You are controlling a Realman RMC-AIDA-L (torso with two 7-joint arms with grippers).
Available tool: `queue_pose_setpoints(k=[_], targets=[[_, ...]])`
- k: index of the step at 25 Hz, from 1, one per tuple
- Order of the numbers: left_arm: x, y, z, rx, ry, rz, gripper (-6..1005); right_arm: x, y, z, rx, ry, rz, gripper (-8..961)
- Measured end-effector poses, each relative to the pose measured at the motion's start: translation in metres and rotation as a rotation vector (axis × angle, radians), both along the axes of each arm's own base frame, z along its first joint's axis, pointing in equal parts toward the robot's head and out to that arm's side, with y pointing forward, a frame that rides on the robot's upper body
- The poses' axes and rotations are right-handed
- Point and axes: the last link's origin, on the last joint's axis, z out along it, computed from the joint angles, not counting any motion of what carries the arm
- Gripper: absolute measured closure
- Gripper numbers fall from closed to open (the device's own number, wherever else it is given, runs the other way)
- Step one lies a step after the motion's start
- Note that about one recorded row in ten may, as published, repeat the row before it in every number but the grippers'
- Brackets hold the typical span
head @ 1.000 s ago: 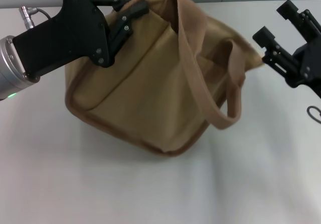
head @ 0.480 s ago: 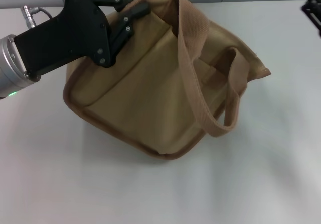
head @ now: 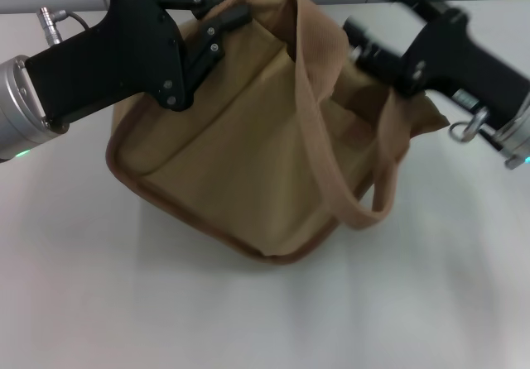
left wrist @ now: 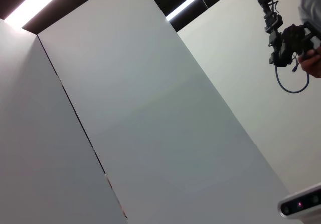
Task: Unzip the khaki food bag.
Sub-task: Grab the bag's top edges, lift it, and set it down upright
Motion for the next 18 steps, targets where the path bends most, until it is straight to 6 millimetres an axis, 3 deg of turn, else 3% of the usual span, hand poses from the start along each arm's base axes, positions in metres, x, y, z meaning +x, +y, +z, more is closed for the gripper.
queue_pose_setpoints(k=[8,18], targets=[[0.000,0.001,-0.002,0.006,0.003,0.004,914,-0.003,-0.022,-0.021,-0.099,-0.080,0.105,154],[0.003,0.003,-0.002,0.005,0.002,-0.003,914,-0.004,-0.027,-0.026,-0.103,-0.125,0.147,184]])
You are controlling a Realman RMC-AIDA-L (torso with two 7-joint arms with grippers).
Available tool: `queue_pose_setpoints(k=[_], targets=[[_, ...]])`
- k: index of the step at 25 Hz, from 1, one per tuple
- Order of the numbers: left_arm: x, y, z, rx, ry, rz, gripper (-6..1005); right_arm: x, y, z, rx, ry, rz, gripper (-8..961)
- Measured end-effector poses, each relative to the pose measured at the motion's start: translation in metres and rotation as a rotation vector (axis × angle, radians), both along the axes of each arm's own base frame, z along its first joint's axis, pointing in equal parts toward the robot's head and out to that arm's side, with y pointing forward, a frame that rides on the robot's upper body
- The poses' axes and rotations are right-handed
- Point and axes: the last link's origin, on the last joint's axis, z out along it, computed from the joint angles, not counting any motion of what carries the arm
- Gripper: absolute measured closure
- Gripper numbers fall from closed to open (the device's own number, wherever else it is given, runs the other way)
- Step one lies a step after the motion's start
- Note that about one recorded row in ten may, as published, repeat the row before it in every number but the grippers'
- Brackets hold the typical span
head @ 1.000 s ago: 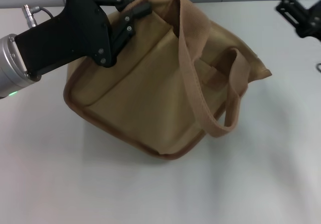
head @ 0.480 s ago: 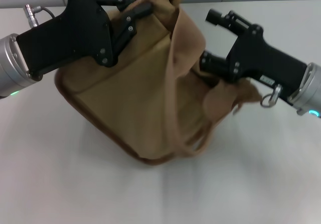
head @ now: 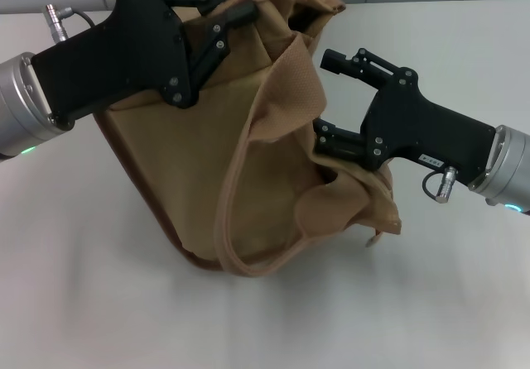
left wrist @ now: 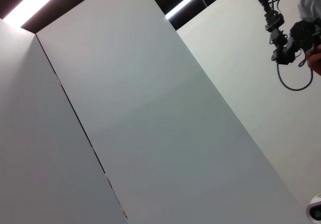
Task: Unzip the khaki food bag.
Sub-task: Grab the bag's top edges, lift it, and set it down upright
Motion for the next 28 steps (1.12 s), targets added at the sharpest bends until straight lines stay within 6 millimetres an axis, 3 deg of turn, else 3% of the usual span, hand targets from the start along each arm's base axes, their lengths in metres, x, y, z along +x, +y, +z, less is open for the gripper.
queue_pose_setpoints(k=[12,14,28], targets=[[0.002,0.000,0.000,-0.003,-0.003,-0.006,914,0.002,-0.002,-0.005,0.058,-0.025,0.025,221],[0.002,0.000,-0.001,-0.004,-0.004,-0.008,914,0.004,-0.004,-0.007,0.072,-0.029,0.025,462],[0.006,0.001,-0.003,-0.015,0.005,-0.026,914,-0.009,0.002,-0.012,0.108,-0.078,0.122,510]])
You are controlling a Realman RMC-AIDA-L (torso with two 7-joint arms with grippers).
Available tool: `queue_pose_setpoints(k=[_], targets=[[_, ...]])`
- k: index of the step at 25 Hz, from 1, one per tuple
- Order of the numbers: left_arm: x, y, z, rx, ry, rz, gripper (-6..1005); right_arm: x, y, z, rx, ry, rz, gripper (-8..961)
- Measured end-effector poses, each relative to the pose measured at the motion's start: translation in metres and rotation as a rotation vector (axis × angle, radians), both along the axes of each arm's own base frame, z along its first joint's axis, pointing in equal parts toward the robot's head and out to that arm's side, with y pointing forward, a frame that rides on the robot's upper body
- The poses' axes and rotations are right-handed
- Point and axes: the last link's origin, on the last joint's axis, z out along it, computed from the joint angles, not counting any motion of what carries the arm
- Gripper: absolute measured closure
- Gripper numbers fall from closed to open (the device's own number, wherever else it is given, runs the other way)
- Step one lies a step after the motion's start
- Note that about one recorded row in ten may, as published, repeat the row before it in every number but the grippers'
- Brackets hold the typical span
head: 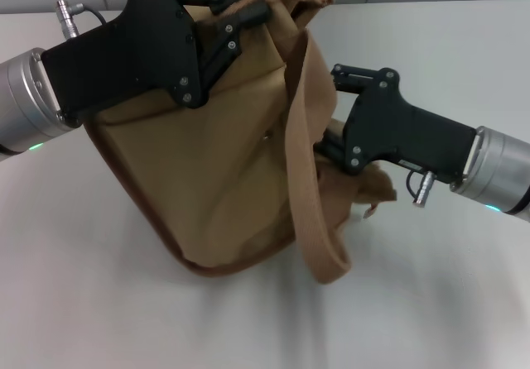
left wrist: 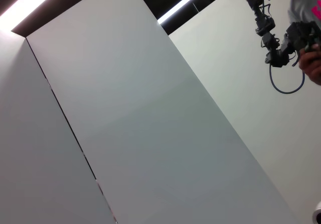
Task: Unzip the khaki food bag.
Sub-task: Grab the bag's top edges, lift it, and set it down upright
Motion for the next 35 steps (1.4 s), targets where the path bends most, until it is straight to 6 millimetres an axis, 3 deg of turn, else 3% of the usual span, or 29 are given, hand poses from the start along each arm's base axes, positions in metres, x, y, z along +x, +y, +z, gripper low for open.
queue_pose_setpoints(k=[17,35], targets=[[-0.003,-0.003,0.002,0.002,-0.004,0.002,914,0.005,-0.003,0.013,0.079,0.069,-0.023,530],[-0.001,-0.003,0.001,-0.003,-0.005,-0.004,913,0.000,-0.010,-0.003,0.060,-0.034,0.089,555]])
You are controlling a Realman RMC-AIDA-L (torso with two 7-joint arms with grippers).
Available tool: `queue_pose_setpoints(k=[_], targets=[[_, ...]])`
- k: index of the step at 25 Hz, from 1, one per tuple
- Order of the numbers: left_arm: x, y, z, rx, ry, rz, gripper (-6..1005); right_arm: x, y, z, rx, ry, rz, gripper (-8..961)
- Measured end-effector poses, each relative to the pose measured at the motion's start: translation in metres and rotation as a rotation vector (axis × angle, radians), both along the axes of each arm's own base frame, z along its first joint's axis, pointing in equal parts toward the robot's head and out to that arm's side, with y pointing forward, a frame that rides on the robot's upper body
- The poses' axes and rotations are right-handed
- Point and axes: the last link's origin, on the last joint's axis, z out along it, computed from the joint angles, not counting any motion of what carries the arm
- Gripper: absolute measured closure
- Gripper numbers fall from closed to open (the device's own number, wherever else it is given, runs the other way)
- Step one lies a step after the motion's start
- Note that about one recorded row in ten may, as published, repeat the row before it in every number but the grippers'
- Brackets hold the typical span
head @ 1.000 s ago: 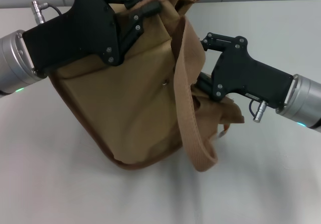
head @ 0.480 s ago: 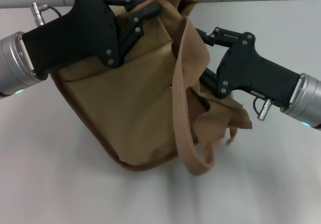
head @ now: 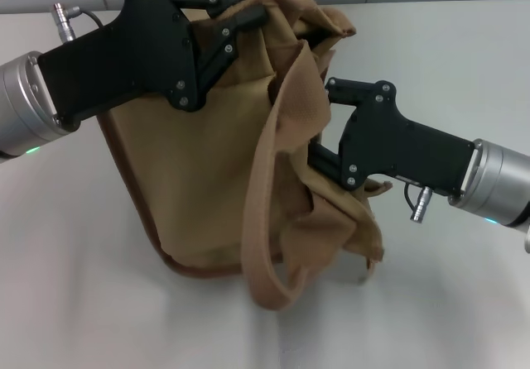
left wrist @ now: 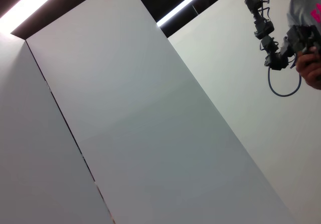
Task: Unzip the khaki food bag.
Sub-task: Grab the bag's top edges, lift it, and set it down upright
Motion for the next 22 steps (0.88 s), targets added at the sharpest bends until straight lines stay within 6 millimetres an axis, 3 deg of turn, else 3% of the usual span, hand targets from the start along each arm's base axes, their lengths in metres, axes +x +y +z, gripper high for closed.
queue_pose_setpoints(k=[16,22], targets=[[0.001,-0.002,0.000,-0.007,-0.006,-0.014,913,-0.015,0.020,-0.010,-0.019,-0.064,0.004,577],[0.001,-0.002,0.000,-0.008,-0.006,-0.016,913,-0.019,0.025,-0.010,-0.009,-0.055,-0.005,766]])
